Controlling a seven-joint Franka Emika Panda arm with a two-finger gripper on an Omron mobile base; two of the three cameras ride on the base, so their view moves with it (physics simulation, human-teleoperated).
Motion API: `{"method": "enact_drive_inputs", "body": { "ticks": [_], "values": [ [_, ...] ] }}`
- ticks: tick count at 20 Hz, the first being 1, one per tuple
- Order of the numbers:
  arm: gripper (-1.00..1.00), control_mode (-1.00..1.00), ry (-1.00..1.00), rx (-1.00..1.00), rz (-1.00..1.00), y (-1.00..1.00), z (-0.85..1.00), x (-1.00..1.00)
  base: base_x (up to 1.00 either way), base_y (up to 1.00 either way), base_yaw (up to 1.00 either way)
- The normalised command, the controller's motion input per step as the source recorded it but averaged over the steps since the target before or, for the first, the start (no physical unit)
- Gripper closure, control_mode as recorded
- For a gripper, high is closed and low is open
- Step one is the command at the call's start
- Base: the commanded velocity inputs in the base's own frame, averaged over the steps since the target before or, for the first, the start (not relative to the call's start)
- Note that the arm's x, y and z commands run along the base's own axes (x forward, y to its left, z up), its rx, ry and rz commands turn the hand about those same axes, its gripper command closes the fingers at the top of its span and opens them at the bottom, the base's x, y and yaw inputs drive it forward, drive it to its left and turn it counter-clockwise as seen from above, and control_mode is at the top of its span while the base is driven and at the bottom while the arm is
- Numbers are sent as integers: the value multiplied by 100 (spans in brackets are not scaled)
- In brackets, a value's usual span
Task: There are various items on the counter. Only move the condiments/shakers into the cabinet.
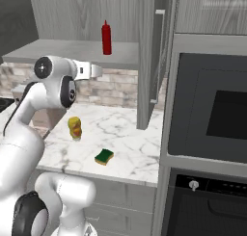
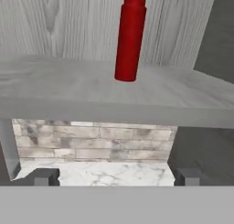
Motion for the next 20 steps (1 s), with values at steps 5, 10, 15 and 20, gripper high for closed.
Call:
{"method": "enact_drive_inputs", "body": {
  "ticks": [5,10,15,20],
  "values": [
    [-100,-100,19,-1,-1,52,-95,-100,0,0,0],
    [-100,-100,8,-4,-5,97,-100,-100,0,0,0],
    [-100,-100,-1,-1,-13,96,-92,-86,0,0,0],
    [-100,-100,-20,9,-18,37,-41,-37,0,0,0]
  ]
}}
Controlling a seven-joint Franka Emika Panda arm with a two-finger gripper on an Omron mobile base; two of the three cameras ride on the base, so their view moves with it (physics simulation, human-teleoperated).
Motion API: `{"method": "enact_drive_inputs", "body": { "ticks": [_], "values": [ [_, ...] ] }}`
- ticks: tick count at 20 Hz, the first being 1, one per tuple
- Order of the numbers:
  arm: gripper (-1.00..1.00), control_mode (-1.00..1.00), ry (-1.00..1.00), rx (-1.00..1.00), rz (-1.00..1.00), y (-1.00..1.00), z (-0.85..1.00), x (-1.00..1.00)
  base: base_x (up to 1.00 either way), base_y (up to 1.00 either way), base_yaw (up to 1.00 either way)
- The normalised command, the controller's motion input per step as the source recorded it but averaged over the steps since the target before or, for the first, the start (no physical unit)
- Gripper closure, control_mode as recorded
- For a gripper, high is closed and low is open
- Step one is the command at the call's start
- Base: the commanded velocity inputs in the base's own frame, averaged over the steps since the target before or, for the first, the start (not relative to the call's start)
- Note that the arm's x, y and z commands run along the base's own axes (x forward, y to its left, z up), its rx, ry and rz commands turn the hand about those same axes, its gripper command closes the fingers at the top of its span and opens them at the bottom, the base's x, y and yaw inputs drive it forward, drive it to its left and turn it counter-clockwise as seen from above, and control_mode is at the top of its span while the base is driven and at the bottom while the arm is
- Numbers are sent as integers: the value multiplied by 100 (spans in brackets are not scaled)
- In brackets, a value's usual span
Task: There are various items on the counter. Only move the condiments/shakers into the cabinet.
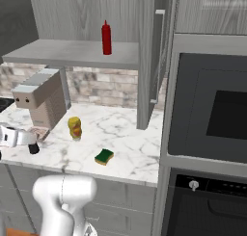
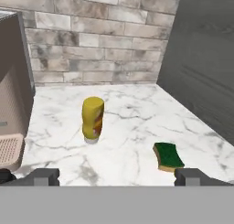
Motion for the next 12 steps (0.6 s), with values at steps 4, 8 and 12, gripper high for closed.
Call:
{"method": "enact_drive_inputs", "body": {
  "ticks": [4,8,12],
  "values": [
    [-100,-100,-3,20,-2,-37,-6,15,0,0,0],
    [-100,-100,0,25,4,-85,0,28,0,0,0],
    [-100,-100,2,31,10,-93,0,29,0,0,0]
  ]
}}
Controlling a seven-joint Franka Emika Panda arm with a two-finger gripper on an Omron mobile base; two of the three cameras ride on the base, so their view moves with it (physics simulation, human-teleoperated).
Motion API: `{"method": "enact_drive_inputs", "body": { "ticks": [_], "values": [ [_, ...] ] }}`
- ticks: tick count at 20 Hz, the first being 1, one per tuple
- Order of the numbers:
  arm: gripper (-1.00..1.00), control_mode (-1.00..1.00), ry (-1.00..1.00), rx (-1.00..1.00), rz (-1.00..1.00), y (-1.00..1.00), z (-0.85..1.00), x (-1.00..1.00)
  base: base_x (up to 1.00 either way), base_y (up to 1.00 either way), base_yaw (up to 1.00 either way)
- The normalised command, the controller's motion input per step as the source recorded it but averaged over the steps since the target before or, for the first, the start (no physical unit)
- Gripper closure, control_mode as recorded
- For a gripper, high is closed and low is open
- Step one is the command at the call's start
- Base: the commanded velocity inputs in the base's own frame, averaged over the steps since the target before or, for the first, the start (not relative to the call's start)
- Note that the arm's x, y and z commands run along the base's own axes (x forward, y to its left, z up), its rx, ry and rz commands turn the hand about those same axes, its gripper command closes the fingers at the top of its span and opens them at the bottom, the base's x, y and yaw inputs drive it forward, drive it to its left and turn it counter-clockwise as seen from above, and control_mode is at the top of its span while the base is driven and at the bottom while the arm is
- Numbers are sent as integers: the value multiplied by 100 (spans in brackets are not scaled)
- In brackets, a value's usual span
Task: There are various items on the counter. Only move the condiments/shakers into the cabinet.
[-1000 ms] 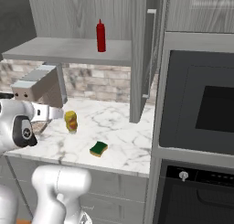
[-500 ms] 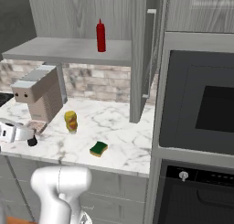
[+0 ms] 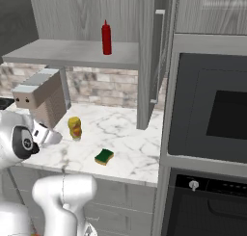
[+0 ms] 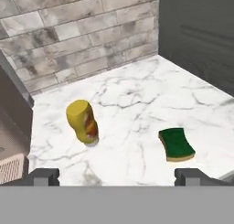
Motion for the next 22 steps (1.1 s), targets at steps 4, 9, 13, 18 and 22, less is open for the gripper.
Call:
{"method": "enact_drive_inputs", "body": {
  "ticks": [4,9,13,18,22],
  "values": [
    [-100,-100,6,20,3,-32,-14,33,0,0,0],
    [-100,-100,24,0,0,8,-10,46,0,0,0],
    [-100,-100,27,1,0,10,-3,44,0,0,0],
    [-100,-100,18,-8,9,84,-20,-1,0,0,0],
    [-100,-100,4,-9,7,64,-16,-2,0,0,0]
  ]
}}
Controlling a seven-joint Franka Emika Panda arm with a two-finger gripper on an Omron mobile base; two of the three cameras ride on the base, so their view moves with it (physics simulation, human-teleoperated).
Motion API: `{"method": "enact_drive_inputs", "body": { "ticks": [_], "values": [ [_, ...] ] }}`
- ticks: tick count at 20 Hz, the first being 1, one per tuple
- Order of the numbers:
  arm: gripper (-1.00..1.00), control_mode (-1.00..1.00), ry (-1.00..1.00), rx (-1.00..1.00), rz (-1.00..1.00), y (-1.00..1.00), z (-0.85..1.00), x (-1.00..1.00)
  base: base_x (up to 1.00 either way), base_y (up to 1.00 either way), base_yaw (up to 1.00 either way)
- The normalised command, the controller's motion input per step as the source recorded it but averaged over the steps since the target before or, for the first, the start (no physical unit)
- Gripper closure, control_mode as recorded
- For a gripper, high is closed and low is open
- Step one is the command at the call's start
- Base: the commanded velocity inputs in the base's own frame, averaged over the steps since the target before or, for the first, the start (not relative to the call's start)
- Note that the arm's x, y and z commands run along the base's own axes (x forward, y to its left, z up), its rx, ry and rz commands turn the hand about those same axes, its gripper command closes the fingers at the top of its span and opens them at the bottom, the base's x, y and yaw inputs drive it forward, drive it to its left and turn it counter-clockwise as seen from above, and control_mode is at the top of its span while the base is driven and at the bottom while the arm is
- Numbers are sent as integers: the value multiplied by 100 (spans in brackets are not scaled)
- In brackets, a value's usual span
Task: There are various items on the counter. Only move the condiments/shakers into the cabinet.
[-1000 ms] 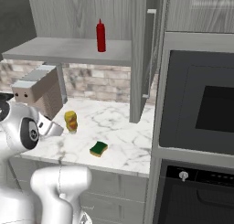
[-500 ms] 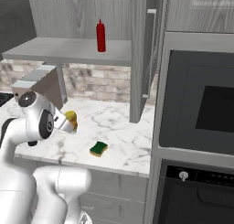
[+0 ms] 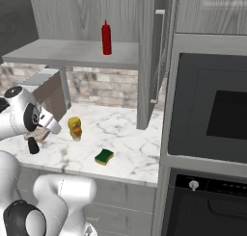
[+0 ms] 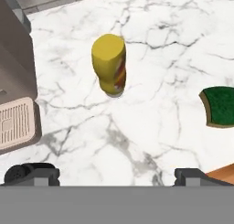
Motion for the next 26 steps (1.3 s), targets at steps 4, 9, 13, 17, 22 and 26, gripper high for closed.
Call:
{"method": "enact_drive_inputs", "body": {
  "ticks": [4,9,13,17,22,26],
  "values": [
    [-100,-100,0,-8,0,0,-13,14,0,0,0],
    [-100,-100,0,-8,0,0,-17,26,0,0,0],
    [-100,-100,0,0,0,0,-14,17,0,0,0],
    [-100,-100,0,0,0,-6,-15,10,0,0,0],
    [-100,-100,-7,0,0,-28,-12,0,0,0,0],
    [-100,-100,-9,-1,0,-6,-2,0,0,0,0]
  ]
}}
